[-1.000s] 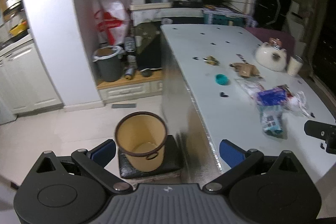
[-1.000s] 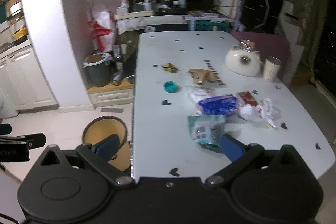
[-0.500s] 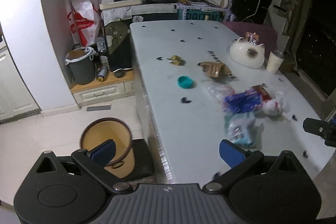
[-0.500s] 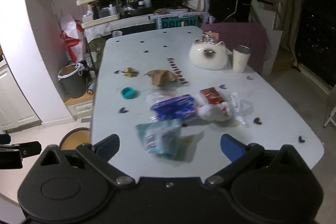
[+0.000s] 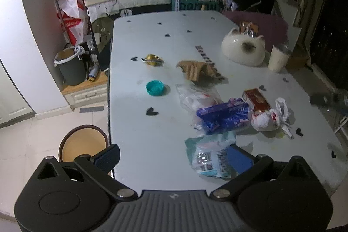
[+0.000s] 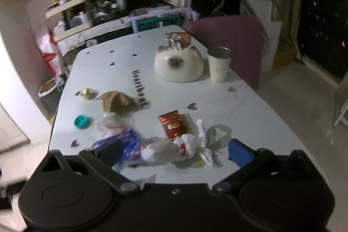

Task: Collect trash
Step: 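Move both tools over the table toward the trash items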

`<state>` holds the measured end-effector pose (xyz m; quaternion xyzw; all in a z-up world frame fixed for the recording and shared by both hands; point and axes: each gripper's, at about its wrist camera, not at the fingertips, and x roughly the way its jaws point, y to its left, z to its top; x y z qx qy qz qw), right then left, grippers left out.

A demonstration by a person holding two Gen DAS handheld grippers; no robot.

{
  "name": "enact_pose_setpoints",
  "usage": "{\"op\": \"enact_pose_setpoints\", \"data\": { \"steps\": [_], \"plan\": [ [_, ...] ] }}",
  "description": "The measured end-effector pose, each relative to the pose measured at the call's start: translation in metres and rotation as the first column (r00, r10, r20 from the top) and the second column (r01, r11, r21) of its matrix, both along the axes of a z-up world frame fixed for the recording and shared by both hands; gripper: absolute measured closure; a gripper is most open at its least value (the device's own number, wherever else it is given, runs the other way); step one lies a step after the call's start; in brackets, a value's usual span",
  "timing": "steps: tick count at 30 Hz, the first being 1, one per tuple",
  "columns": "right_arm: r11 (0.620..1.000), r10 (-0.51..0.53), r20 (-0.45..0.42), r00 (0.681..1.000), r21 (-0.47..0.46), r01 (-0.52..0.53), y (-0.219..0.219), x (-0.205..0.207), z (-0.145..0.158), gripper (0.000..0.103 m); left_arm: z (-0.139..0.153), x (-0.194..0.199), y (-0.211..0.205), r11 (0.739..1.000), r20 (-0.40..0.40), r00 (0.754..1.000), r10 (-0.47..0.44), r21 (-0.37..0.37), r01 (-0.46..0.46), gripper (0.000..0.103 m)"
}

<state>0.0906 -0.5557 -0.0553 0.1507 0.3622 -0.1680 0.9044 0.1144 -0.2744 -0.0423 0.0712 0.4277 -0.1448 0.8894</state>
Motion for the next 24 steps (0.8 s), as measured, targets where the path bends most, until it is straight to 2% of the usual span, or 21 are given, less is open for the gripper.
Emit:
{"op": "enact_pose_setpoints", "data": {
  "steps": [6, 8, 12, 16, 19, 22, 24],
  "plan": [
    [0.974, -0.090, -0.046, 0.995, 0.204, 0.098, -0.030, 0.052, -0.040, 0.001, -0.015, 0.006, -0.020, 0.999, -0.059, 0.998, -0.021, 0.029, 0.023, 0.000],
    [0.958, -0.107, -0.076, 0.991, 0.261, 0.123, -0.031, 0.067, -0.057, 0.010, -0.019, 0.008, -0.023, 0.999, -0.079, 0.996, -0.030, 0.025, 0.033, 0.000],
    [0.914, -0.147, -0.158, 0.976, 0.356, 0.195, -0.030, 0.095, -0.091, 0.016, -0.025, 0.011, -0.026, 1.000, -0.119, 0.992, -0.029, 0.007, 0.030, 0.000],
    [0.886, -0.167, -0.219, 0.961, 0.395, 0.244, -0.024, 0.112, -0.119, 0.023, -0.029, 0.016, -0.026, 1.000, -0.149, 0.988, -0.026, -0.017, 0.024, 0.000],
    [0.885, -0.174, -0.234, 0.957, 0.389, 0.256, -0.024, 0.115, -0.129, 0.025, -0.030, 0.020, -0.028, 0.999, -0.146, 0.989, -0.039, -0.022, 0.037, 0.000],
    [0.897, -0.152, -0.236, 0.960, 0.376, 0.234, -0.028, 0.111, -0.130, 0.034, -0.029, 0.022, -0.037, 0.992, -0.092, 0.988, -0.127, -0.026, 0.125, 0.000],
    [0.900, -0.134, -0.256, 0.957, 0.372, 0.225, -0.031, 0.107, -0.131, 0.040, -0.032, 0.024, -0.046, 0.978, -0.051, 0.977, -0.209, 0.004, 0.210, 0.000]
  ]
}}
